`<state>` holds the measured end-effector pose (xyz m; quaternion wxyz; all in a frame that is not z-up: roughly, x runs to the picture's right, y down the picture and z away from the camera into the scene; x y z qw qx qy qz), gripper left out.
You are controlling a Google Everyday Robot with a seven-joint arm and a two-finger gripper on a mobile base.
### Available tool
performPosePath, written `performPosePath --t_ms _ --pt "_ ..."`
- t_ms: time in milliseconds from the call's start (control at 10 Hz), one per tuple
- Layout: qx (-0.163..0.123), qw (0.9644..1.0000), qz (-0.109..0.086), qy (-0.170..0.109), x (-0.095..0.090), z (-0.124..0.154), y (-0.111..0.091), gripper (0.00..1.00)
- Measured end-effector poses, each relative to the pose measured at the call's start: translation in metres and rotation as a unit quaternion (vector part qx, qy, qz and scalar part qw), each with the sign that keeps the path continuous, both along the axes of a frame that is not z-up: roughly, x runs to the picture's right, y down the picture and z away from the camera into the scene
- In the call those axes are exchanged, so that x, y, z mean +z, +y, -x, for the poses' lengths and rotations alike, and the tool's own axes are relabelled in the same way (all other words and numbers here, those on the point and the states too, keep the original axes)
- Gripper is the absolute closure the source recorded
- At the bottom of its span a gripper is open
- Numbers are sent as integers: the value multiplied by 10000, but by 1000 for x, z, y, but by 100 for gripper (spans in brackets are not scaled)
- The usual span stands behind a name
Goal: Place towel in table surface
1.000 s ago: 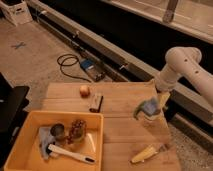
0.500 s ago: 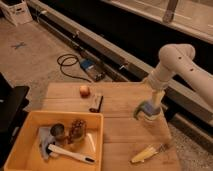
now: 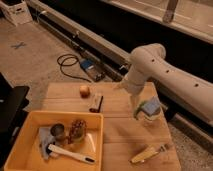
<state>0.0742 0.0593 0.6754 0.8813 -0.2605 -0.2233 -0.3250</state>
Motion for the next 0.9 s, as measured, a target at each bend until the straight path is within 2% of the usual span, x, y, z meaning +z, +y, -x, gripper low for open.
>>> performPosePath --t_ms 100,300,700,900 --pt "-284 9992 -88 -252 -11 25 10 20" --pt "-602 9968 -193 -482 -22 47 23 20" --pt "-643 9965 -226 -484 -23 48 23 20" --pt "-845 9937 -519 -520 -31 57 14 20"
